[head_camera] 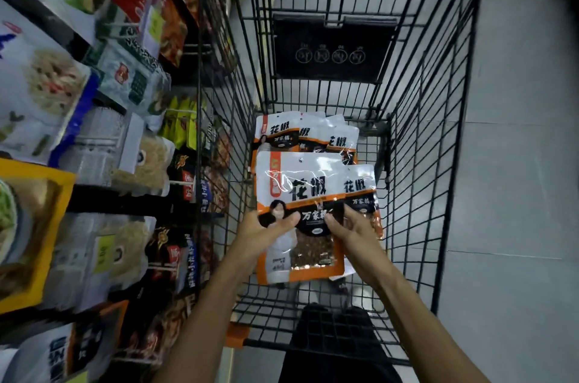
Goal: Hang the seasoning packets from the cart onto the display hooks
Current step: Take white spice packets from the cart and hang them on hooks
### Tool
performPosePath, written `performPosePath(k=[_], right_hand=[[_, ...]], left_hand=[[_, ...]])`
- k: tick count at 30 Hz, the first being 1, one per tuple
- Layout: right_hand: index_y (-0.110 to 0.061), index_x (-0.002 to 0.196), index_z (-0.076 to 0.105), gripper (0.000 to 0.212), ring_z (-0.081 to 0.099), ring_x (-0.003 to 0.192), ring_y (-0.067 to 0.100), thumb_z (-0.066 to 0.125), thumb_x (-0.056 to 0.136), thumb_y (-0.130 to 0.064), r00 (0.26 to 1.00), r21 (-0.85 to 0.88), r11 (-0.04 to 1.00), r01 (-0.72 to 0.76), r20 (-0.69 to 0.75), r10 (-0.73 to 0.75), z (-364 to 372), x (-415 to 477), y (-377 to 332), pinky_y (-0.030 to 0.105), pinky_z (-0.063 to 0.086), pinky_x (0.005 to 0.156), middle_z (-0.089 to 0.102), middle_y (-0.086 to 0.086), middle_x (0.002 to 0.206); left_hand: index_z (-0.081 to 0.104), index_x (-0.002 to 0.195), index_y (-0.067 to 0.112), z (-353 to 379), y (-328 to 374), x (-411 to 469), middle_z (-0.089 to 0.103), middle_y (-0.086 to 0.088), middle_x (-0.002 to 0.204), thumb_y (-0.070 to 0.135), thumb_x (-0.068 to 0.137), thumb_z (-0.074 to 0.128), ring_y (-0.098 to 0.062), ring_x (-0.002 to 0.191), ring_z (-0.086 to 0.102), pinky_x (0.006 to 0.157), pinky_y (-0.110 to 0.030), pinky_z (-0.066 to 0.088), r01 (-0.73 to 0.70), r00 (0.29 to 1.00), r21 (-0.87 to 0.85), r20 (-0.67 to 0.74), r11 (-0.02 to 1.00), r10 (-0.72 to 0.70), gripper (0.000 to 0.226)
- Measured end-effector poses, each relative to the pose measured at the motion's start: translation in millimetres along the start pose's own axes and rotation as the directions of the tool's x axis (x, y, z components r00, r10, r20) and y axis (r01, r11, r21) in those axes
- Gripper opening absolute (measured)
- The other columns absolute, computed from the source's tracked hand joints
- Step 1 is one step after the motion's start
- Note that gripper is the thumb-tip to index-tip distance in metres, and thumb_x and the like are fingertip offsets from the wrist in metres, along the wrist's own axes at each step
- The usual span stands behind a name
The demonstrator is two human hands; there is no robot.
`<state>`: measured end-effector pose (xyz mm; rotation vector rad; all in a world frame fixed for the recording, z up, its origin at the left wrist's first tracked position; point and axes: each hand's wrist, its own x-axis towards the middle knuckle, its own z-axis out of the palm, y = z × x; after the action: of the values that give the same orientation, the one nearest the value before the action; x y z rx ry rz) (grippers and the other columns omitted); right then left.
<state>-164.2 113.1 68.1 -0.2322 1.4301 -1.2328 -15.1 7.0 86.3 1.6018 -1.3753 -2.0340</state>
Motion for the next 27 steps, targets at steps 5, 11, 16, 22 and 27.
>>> performPosePath(k=[5,11,16,22,27], right_hand=[[-0.008,0.1,0.064,0.016,0.064,0.1,0.023,0.057,0.095,-0.022,0.972,-0.085,0.996,-0.029,-0.235,0.008,-21.2,49.5,26.0,0.036,0.054,0.086,0.068,0.009,0.104],[-0.001,0.11,0.062,0.027,0.066,0.099,0.032,0.065,0.09,-0.018,0.845,-0.464,0.84,-0.282,-0.534,-0.012,-73.9,124.8,71.8,0.041,0.055,0.085,0.068,0.018,0.109],[0.005,0.14,0.027,0.084,0.035,0.132,0.042,0.071,0.084,-0.039,0.82,-0.625,0.625,-0.468,-0.572,0.042,-94.4,148.6,102.3,0.05,0.037,0.107,0.035,0.027,0.14],[0.002,0.14,0.025,0.096,0.034,0.132,0.04,0.082,0.073,-0.037,0.775,-0.635,0.592,-0.497,-0.631,-0.026,-91.3,153.5,100.8,0.049,0.034,0.107,0.037,0.026,0.139],[0.003,0.127,0.047,0.088,0.045,0.123,0.037,0.087,0.064,-0.044,0.688,-0.569,0.577,-0.586,-0.725,-0.016,-79.2,148.0,92.9,0.046,0.042,0.102,0.049,0.022,0.129]], left_hand=[[0.068,0.092,0.015,1.6,-26.6,26.6,0.074,0.005,0.079,0.018,0.071,0.081,-0.012,0.078,0.07,0.061,-0.018,0.053,0.076,0.992,-0.014,-0.099,0.997,-0.077,0.025],[0.055,0.075,0.017,2.7,-43.5,49.6,0.062,0.018,0.047,0.006,0.081,0.073,0.011,0.045,0.058,0.038,-0.008,0.04,0.073,0.977,-0.011,-0.199,0.997,-0.073,0.022],[0.054,0.077,0.018,-4.7,-53.8,60.8,0.065,0.009,0.065,0.009,0.08,0.074,0.008,0.046,0.06,0.038,-0.01,0.043,0.111,0.97,-0.053,-0.211,0.992,-0.119,0.022],[0.038,0.074,0.028,-7.8,-57.9,61.9,0.054,0.019,0.062,0.017,0.08,0.075,0.005,0.049,0.055,0.043,-0.014,0.042,0.127,0.963,-0.05,-0.232,0.991,-0.135,0.039],[0.047,0.075,0.023,-8.1,-54.9,59.6,0.063,0.016,0.05,0.014,0.079,0.075,0.012,0.042,0.056,0.038,-0.011,0.043,0.126,0.966,-0.062,-0.219,0.99,-0.137,0.03]])
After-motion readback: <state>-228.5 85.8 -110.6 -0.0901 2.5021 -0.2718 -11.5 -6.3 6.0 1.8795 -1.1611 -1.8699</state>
